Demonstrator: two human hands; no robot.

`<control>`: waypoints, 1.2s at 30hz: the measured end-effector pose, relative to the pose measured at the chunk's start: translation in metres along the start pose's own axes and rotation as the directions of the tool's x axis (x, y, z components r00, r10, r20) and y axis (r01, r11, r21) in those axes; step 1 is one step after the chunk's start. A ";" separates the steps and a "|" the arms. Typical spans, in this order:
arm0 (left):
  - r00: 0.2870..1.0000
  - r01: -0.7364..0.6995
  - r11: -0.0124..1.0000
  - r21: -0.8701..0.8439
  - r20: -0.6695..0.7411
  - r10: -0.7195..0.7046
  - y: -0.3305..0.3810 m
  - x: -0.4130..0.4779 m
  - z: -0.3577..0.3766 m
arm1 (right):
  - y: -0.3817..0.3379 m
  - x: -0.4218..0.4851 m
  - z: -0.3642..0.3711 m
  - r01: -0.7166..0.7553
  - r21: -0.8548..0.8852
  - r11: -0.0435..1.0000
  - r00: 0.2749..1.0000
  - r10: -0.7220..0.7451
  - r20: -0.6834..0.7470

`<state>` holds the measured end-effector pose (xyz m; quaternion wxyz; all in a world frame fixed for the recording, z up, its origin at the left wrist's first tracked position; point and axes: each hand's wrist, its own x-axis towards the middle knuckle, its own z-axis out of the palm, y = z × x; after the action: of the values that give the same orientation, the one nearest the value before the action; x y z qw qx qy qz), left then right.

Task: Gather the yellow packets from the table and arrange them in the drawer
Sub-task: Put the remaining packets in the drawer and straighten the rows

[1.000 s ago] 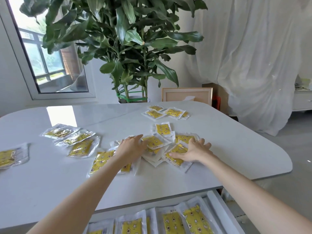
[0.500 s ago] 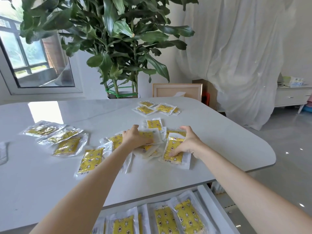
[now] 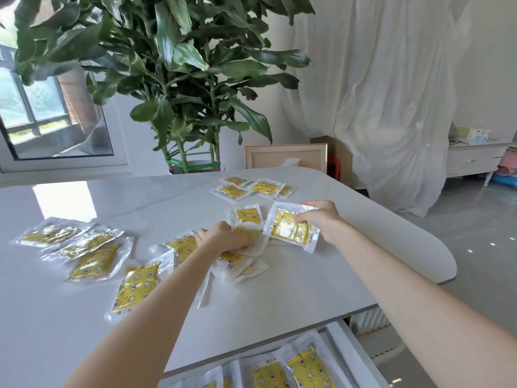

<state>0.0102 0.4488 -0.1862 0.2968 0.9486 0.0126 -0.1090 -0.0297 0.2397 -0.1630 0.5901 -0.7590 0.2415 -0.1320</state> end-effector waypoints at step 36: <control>0.983 -0.182 0.663 -0.727 -0.138 0.119 -0.017 -0.080 -0.042 | -0.007 -0.047 -0.013 0.027 -0.331 0.943 0.951 0.078 0.299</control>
<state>-0.0605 0.4898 -0.1447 0.6605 0.7500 -0.0114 -0.0325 -0.0744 0.2551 -0.1489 0.4863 -0.8552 0.1753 0.0378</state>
